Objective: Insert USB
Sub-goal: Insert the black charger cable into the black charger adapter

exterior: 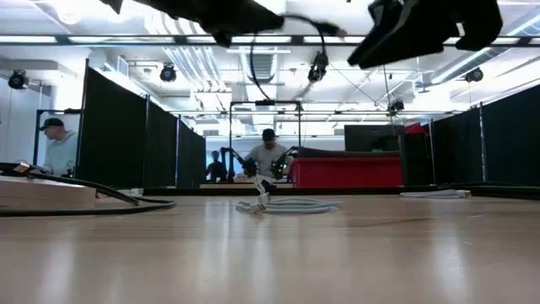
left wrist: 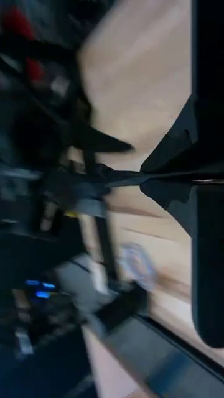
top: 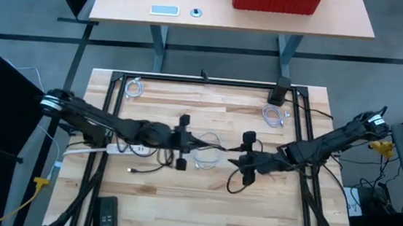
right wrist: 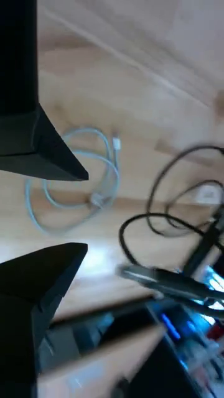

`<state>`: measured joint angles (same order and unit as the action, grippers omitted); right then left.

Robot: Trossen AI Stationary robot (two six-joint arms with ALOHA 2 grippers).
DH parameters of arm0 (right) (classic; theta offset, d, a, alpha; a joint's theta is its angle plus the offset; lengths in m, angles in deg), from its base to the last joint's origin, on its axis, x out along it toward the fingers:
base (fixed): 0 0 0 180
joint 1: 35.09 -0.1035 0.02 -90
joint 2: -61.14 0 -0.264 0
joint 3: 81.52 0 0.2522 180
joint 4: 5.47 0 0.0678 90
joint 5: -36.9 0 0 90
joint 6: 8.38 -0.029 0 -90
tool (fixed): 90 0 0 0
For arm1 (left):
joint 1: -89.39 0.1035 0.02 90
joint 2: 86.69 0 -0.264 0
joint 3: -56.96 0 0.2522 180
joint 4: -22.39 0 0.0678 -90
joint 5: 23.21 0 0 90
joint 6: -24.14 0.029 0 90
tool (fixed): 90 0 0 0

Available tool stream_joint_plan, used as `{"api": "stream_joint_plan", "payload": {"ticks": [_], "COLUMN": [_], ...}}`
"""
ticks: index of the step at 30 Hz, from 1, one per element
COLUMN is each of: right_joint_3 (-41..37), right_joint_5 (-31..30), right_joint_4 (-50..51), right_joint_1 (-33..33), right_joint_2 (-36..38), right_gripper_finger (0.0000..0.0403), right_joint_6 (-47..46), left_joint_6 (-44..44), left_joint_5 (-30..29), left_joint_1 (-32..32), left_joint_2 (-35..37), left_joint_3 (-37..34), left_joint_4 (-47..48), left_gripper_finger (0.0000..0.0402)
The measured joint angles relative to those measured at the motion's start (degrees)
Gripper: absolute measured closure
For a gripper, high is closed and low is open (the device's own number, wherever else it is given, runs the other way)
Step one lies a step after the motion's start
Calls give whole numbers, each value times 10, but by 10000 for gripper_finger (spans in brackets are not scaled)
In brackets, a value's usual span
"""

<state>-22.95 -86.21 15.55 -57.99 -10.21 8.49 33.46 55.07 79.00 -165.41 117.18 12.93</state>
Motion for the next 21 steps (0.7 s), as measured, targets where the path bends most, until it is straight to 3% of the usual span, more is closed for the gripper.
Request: {"api": "stream_joint_plan", "payload": {"ticks": [3,9,13,21], "right_joint_3": [-1,-1,-1,0], "right_joint_5": [-57,-59,-39,-6], "right_joint_4": [-47,-168,-261,-359], "right_joint_1": [-15,-14,-5,0], "right_joint_2": [3,-2,-23,-68], "right_gripper_finger": [255,265,265,250], "right_joint_6": [65,185,263,297], "left_joint_6": [12,24,21,21], "left_joint_5": [42,65,64,64], "left_joint_1": [-1,-1,-1,-2], "left_joint_2": [42,80,81,64], "left_joint_3": [-66,-173,-201,-192], "left_joint_4": [-112,-277,-302,-312], "left_gripper_finger": [401,401,401,401]}}
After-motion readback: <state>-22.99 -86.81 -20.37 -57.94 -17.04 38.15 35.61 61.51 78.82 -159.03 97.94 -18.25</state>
